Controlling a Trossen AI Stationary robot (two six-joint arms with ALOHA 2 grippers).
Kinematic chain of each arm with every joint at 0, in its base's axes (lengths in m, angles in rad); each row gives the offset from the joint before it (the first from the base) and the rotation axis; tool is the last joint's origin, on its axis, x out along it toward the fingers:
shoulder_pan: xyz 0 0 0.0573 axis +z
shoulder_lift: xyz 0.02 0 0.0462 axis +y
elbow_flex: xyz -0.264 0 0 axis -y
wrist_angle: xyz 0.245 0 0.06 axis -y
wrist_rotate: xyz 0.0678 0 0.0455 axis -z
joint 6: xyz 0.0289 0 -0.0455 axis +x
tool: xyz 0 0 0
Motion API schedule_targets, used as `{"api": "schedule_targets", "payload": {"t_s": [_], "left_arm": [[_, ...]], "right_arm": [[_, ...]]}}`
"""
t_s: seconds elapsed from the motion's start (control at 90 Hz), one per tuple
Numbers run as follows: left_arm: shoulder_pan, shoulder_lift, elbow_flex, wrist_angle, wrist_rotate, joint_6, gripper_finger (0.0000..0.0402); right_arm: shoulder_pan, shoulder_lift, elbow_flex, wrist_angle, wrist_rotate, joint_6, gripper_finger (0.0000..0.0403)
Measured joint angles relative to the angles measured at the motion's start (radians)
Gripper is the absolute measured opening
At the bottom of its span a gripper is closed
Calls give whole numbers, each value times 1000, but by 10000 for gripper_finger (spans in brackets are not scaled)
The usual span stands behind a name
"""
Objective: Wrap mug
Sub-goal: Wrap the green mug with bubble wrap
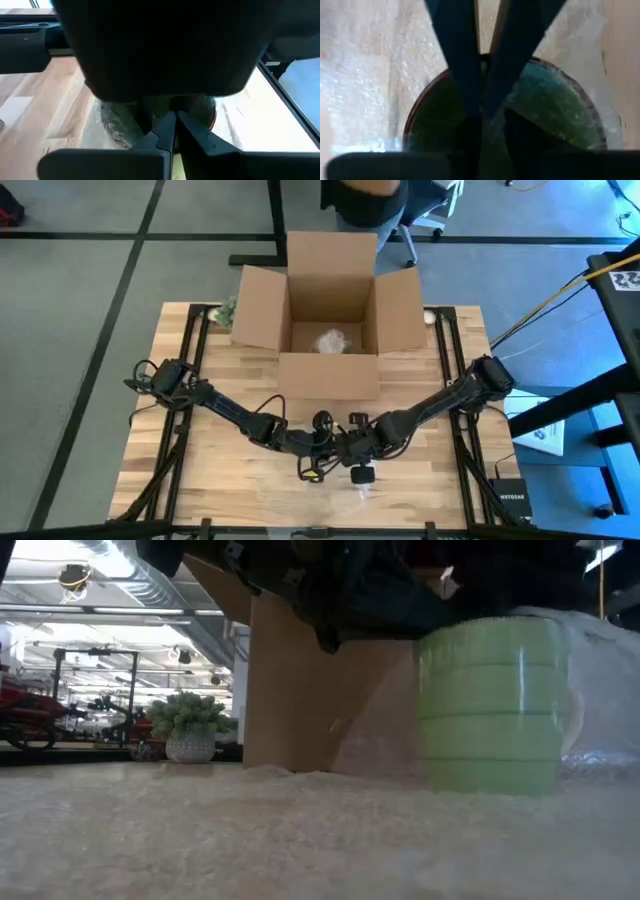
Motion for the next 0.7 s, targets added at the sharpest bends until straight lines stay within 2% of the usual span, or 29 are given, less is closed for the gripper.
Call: {"api": "schedule_targets", "payload": {"t_s": [0.133,0.267,0.433,0.544,0.7], "left_arm": [[0,0,0,-1,0,0,0],[0,0,0,-2,0,0,0],[-1,0,0,-2,-1,0,0],[0,0,0,-1,1,0,0],[0,0,0,-1,0,0,0]], "right_arm": [[2,-1,72,-43,-31,-2,40],[2,-2,119,-70,-33,-20,43],[3,-2,138,-98,-31,-28,86],[2,-2,138,-129,14,-35,123],[2,-4,74,-43,51,-38,142]]}}
